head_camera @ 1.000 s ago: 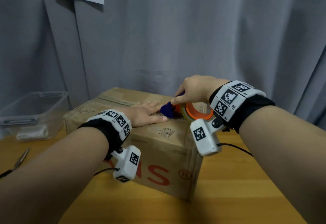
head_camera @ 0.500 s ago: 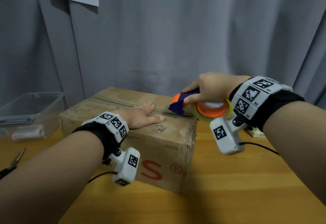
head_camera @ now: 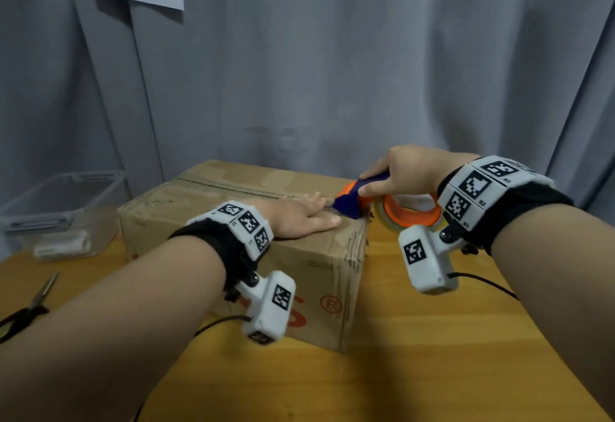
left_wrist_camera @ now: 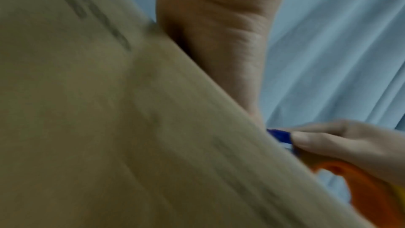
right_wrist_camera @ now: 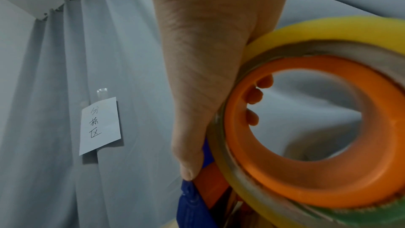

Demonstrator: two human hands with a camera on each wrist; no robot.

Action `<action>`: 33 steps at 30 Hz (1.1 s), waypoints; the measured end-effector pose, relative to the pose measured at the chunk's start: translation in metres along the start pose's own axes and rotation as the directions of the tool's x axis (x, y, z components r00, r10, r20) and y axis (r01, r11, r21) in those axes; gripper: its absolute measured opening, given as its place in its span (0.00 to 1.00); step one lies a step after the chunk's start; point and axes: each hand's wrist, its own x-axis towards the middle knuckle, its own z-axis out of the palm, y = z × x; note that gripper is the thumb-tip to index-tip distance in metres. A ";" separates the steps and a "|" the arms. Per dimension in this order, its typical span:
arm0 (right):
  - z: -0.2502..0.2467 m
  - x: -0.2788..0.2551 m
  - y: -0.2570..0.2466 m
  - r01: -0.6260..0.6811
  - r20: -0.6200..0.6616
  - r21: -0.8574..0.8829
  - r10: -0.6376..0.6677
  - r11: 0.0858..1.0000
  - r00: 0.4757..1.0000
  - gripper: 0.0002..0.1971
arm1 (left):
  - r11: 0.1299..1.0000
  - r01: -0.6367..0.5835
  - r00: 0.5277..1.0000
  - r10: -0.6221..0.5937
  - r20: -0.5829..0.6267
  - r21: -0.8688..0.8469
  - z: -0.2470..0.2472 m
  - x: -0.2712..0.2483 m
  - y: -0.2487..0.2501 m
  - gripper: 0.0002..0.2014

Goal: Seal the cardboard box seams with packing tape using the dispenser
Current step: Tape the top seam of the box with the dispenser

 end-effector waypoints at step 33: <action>-0.005 -0.054 -0.062 -0.027 -0.006 0.104 0.028 0.994 1.000 0.22 | 0.981 -0.104 0.982 0.075 -0.175 -0.166 0.020 -0.057 -0.006 0.44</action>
